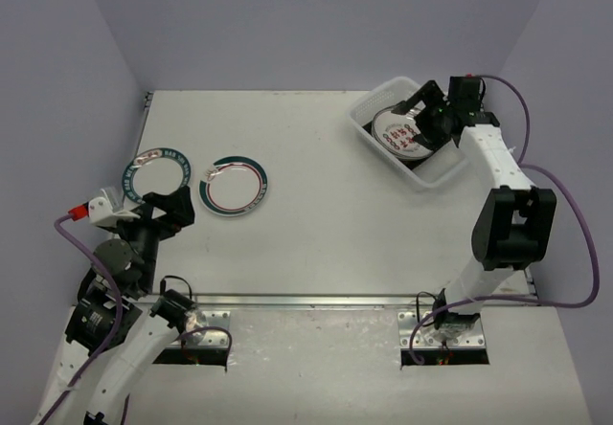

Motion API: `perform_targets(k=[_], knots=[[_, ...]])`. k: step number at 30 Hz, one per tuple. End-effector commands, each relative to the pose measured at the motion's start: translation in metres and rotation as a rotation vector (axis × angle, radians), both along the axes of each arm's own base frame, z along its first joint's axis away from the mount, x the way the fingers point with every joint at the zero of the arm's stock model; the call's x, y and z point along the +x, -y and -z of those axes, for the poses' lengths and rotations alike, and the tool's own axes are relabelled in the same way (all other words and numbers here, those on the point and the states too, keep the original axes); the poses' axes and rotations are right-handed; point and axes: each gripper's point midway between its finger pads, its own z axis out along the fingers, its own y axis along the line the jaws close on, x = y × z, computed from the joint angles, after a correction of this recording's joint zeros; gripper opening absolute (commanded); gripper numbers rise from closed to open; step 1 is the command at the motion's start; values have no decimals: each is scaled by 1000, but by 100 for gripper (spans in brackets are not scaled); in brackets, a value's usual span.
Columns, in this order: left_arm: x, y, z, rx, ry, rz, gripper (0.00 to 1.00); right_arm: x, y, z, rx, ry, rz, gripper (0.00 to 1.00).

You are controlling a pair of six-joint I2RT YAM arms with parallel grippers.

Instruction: Place the plates into the plastic bin on the countertop

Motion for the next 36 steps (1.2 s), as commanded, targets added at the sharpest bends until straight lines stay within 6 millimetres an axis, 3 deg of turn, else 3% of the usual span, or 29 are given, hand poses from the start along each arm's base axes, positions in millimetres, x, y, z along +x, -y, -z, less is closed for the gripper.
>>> perform_targets(k=[1,5,7,10,12,14,18,22,25,28,30,31,35,36], knots=[[5,1,-7,8,20,2,100,12,-38,-38,-47,114,-176,99],[5,2,-6,12,11,4,100,18,-31,-5,-10,22,-147,99],[4,1,-7,11,16,4,100,15,-39,-6,-14,35,-188,99],[6,2,-7,11,20,5,100,0,-100,-27,-103,146,-387,99],[7,3,-6,16,11,7,100,-12,-127,-40,-171,215,-492,99],[8,3,-5,20,4,5,100,-40,-172,-35,-164,255,-618,99],[7,3,-5,18,5,3,100,-78,-222,-19,4,323,-738,99],[8,3,-5,17,6,2,100,-83,-252,30,28,229,-763,99],[8,3,-3,18,-3,1,100,-86,-291,77,160,104,-824,99],[8,3,-3,17,1,4,100,-86,-332,109,221,13,-877,99],[8,4,-3,17,2,8,100,-86,-345,142,262,-63,-869,99],[8,4,-3,19,0,10,100,-86,-353,144,282,-67,-875,99],[11,8,-1,28,-11,28,100,-84,-367,193,330,-168,-828,99],[11,8,-1,29,-10,29,100,-82,-370,192,333,-164,-828,99]])
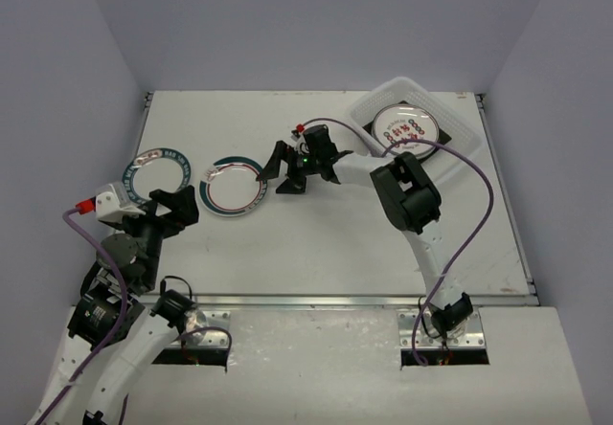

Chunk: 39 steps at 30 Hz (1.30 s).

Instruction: Place the plates into the plastic bin on the countertop

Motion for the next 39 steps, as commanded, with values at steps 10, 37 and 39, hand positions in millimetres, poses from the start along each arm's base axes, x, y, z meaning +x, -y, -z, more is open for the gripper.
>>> perform_targets(k=[10,37,39], knots=[[3,3,-10,-1,38,15,100,-5,-3,80,-87,-137,121,33],[-2,2,-15,-12,67,22,100,78,309,-149,212,95,702,0],[-3,2,-15,-14,70,23,100,79,355,-134,180,49,859,0]])
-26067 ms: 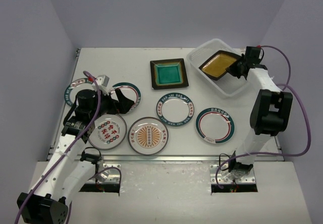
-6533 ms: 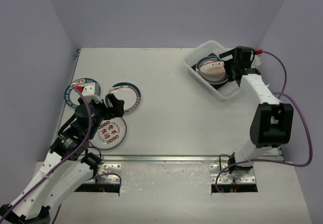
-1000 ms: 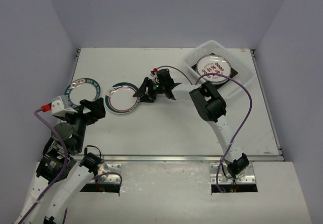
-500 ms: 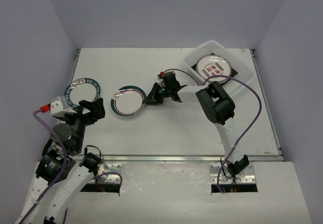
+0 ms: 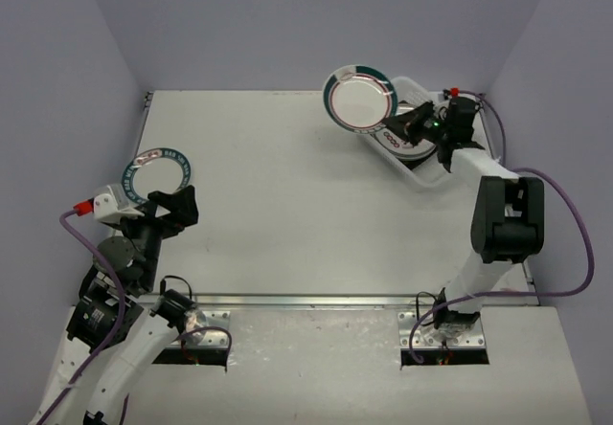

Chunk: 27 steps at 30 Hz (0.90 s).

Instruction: Place the plates into the plastic bin on the countertop

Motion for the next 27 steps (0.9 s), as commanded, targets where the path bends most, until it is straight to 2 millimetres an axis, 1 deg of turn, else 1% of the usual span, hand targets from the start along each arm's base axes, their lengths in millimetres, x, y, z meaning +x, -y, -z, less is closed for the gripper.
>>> perform_targets(k=[1,3,5,6,7,8,9,10,11,12,13,14,15,18,21,22,24,27], knots=[[-1,-1,-11,-7,48,1,100,-5,86,31,20,-146,276,0],[-1,-1,-11,-6,49,2,100,-5,124,43,-19,-193,409,0],[0,0,-10,-4,45,5,100,-8,145,50,-64,-227,478,0],[0,0,-10,-3,44,7,100,-9,152,54,-86,-246,494,0],[0,0,-10,-1,41,8,100,-8,161,54,-104,-250,512,0],[1,1,-9,0,39,8,100,-8,166,58,-123,-263,516,0],[1,1,-9,-1,40,8,100,-8,170,56,-134,-261,519,1],[1,1,-10,-1,41,8,100,-9,171,58,-147,-266,522,3],[1,1,-9,0,41,10,100,-10,174,59,-165,-270,530,10],[1,2,-10,0,42,15,100,-13,176,60,-179,-273,538,32],[1,2,-10,0,42,15,100,-13,176,60,-185,-272,539,52],[2,3,-9,2,40,17,100,-12,175,59,-187,-266,527,93],[2,2,-9,4,37,16,100,-10,173,58,-186,-261,511,99],[3,3,-8,4,34,16,100,2,162,50,-224,-245,423,99],[3,2,-8,5,31,12,100,11,147,62,-250,-280,316,99],[3,2,-8,5,31,12,100,13,143,58,-251,-280,308,99],[3,2,-7,5,28,12,100,11,136,63,-280,-303,281,99],[3,2,-7,3,30,9,100,0,131,62,-322,-319,292,99]])
